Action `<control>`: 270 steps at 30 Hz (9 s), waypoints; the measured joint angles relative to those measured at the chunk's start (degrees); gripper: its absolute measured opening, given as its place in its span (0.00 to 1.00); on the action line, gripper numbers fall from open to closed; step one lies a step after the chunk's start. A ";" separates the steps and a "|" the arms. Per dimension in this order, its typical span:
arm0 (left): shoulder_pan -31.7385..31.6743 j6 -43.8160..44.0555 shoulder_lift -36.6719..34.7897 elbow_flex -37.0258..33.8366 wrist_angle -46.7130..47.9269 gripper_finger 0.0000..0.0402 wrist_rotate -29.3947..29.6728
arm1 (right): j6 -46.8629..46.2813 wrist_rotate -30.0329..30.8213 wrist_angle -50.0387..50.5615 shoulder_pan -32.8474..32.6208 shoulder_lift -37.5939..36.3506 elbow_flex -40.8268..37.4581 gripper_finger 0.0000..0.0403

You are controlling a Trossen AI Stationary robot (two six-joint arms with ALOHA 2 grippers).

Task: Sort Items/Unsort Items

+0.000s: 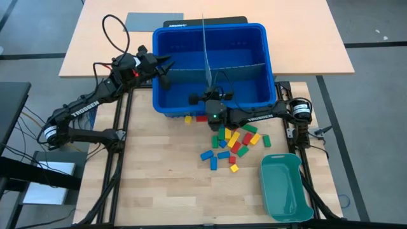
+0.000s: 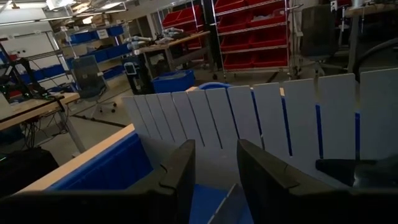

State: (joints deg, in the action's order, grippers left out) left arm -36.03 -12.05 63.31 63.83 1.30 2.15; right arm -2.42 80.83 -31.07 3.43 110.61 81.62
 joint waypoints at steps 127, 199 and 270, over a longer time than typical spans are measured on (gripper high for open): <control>-7.87 12.36 1.34 -0.44 -2.59 0.31 -21.46 | -10.44 -73.33 78.93 26.69 -2.03 53.37 0.38; -7.74 9.07 2.75 -0.44 4.64 0.31 -18.69 | -47.61 -38.56 90.44 12.03 2.69 38.99 0.00; -16.16 4.79 43.47 23.76 -10.34 0.01 -18.61 | -65.66 -25.96 84.89 0.14 2.62 34.47 0.00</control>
State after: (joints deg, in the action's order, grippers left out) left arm -52.19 -7.26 106.78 87.59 -9.03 -16.45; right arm -68.08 54.87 53.82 3.57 113.23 116.09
